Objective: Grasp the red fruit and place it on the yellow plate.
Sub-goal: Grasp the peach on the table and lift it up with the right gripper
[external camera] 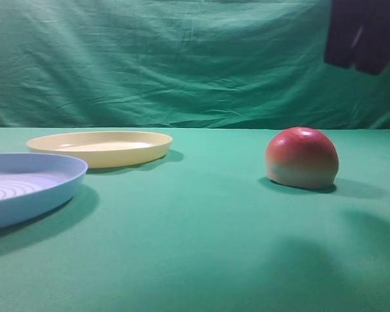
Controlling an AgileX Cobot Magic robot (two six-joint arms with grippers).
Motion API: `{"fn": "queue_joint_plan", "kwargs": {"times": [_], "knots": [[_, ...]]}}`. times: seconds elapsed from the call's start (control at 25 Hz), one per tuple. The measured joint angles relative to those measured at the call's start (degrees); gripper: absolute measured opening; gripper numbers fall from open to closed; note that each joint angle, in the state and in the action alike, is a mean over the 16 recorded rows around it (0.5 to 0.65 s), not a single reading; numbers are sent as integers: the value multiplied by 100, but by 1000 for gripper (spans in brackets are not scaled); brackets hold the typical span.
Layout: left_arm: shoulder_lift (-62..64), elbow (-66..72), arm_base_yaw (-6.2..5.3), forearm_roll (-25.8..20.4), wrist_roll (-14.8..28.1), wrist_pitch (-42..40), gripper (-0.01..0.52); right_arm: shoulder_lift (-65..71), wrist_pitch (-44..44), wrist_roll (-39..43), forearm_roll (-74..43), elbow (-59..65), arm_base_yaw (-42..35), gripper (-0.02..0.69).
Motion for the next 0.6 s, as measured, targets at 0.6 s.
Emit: {"fn": "queue_joint_plan", "kwargs": {"times": [0.6], "knots": [[0,0,0,0,0,0,0,1036,-683,-17,-125,-173,74,490]]}}
